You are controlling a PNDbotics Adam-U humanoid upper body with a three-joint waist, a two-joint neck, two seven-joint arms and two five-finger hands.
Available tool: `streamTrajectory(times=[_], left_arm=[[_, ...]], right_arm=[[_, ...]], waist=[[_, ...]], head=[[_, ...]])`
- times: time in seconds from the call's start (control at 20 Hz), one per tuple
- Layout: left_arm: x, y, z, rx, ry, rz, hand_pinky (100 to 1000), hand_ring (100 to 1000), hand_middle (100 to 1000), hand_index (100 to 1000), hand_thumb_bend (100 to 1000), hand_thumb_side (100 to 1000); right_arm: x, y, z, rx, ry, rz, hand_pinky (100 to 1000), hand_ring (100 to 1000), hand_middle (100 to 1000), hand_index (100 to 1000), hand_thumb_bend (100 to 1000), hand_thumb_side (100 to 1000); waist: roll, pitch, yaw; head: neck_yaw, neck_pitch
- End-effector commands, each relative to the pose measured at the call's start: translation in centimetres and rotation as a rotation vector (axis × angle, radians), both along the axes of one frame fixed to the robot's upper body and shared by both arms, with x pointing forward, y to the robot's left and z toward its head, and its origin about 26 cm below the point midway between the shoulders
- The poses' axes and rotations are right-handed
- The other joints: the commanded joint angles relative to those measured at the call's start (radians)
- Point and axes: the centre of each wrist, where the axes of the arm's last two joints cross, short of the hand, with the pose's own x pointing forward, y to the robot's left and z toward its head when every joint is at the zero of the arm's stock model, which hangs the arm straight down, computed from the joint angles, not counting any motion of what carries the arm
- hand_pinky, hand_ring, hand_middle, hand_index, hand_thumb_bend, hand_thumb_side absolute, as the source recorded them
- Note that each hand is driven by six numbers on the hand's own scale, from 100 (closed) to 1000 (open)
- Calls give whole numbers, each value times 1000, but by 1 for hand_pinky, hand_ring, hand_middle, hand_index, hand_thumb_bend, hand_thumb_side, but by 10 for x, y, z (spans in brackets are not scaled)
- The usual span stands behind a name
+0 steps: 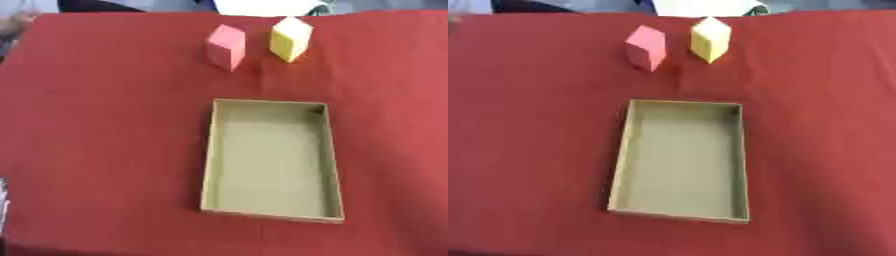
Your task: Pick up objects on the table and place them in the box.
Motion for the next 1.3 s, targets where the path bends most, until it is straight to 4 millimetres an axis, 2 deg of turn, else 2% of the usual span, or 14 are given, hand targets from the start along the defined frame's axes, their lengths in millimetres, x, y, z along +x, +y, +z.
streamTrajectory(times=[0.05,0.5,0.7,0.95,1.15,1.3], left_arm=[[-2,2,6,6,-19,7,838,699,602,747,127,787],[-2,2,5,4,-21,7,838,698,601,746,128,786],[-2,2,6,7,-21,6,838,698,601,746,128,786],[-2,2,6,16,-20,2,839,698,601,746,126,786],[-2,2,6,22,-19,1,838,698,601,746,126,785],[-2,2,7,33,-18,-3,838,698,602,746,126,783]], right_arm=[[-4,-4,10,-25,-24,-12,737,717,580,818,100,1000],[-4,-4,10,-27,-23,-12,738,719,582,819,100,1000],[0,-5,18,-77,-26,-18,742,723,585,822,100,1000],[13,-10,35,-199,-27,-49,750,731,594,829,100,1000],[26,-19,39,-256,-6,-88,752,735,596,830,100,1000],[38,-25,55,-326,14,-131,757,740,604,833,100,996]], waist=[[1,-20,1],[2,-19,1],[-1,-19,2],[-8,-20,4],[-11,-21,5],[-13,-24,7]], head=[[2,0],[3,2],[-2,4],[-16,6],[-20,7],[-21,4]])
